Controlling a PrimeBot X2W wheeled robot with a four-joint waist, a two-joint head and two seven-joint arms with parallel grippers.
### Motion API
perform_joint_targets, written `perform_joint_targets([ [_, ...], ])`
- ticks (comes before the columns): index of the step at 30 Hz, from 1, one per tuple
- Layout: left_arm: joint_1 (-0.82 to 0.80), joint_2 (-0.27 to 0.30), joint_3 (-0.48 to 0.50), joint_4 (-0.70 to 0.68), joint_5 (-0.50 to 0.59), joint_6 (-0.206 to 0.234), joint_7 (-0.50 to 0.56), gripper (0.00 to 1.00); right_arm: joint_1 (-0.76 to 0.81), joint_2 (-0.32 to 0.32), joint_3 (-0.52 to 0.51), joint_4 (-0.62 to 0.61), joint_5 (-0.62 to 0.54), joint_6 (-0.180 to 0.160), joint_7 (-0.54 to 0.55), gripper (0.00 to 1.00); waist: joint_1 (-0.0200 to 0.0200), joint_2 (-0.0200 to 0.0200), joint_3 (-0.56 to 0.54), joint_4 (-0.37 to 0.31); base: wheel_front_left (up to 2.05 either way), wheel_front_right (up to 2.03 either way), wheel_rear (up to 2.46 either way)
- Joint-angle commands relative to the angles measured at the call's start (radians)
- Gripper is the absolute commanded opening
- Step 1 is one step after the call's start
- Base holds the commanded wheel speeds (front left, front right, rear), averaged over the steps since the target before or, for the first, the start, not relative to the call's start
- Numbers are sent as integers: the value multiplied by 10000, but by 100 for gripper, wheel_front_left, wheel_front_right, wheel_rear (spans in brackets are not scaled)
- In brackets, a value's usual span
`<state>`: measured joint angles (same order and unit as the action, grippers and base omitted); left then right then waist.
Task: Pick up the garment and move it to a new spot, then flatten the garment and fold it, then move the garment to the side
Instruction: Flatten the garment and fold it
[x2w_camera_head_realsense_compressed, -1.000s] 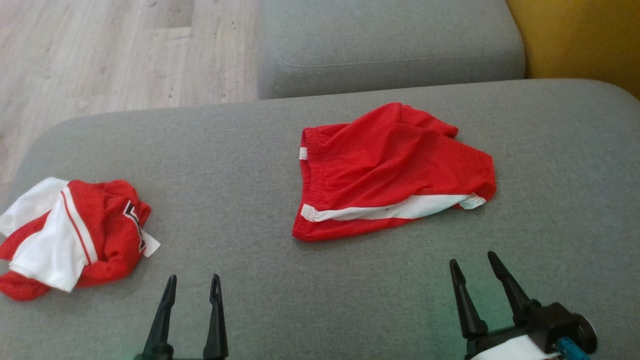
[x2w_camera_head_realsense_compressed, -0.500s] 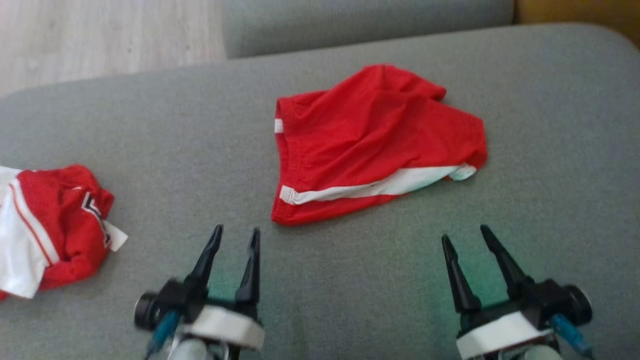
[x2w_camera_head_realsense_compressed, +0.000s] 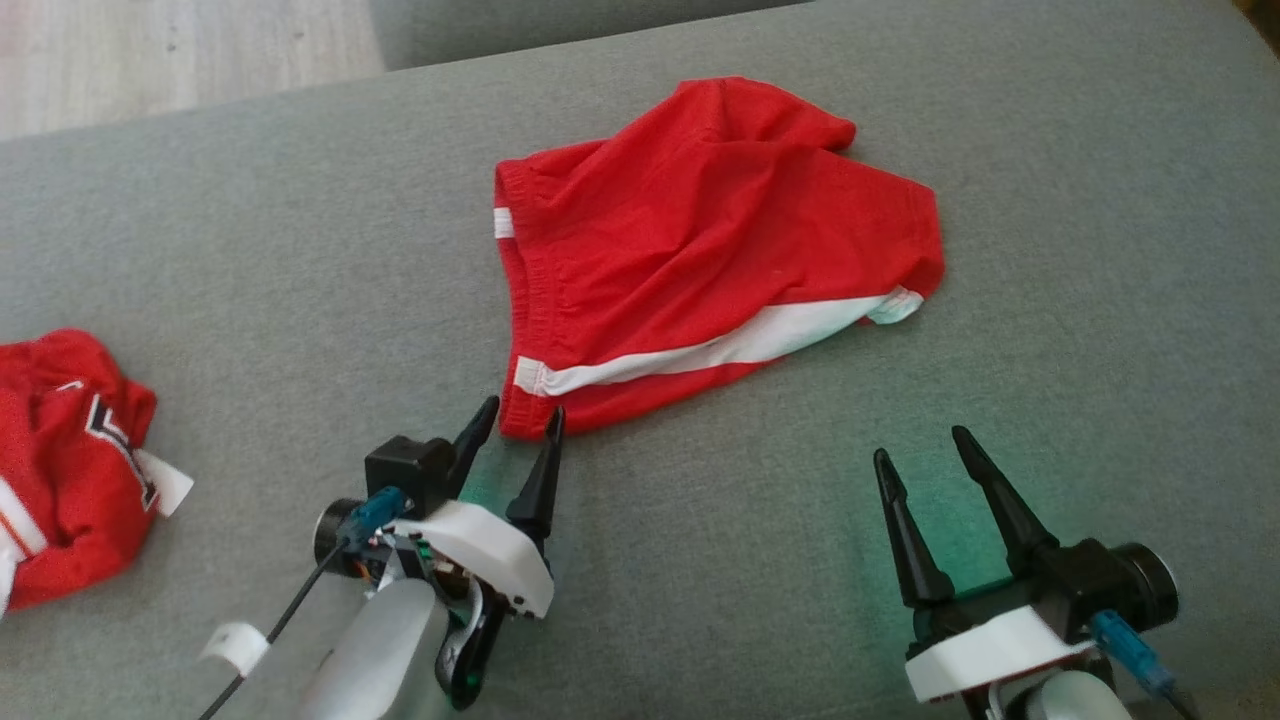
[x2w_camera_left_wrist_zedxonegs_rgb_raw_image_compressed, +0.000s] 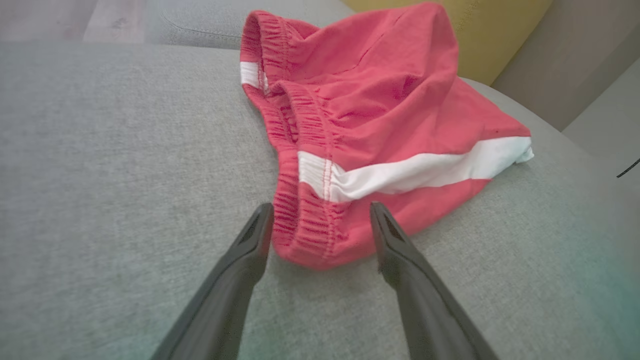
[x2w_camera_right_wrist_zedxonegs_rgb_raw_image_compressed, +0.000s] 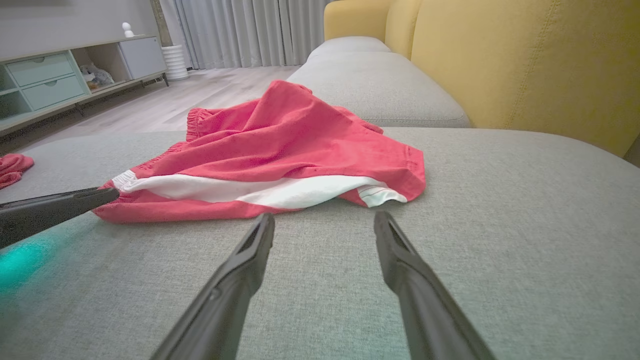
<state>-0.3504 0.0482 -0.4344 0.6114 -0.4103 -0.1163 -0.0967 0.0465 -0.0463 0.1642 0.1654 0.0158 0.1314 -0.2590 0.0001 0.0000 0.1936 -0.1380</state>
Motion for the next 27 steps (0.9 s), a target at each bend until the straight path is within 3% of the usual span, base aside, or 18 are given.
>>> perform_joint_targets([
  [1,-425,29,192,-233,-106,-61,-27,100,-349,-39,248,-269,-89,-7,-28,100,-1,0,28,-65,0,0,0],
  [15,-891,329,-702,-496,-722,-138,489,100,-289,-39,291,-302,-116,-7,-28,100,-1,0,84,-363,0,0,0],
  [27,-1031,520,-832,-752,-836,-93,572,100,-367,-39,387,-283,-28,-7,-28,100,-1,0,134,-504,0,0,0],
])
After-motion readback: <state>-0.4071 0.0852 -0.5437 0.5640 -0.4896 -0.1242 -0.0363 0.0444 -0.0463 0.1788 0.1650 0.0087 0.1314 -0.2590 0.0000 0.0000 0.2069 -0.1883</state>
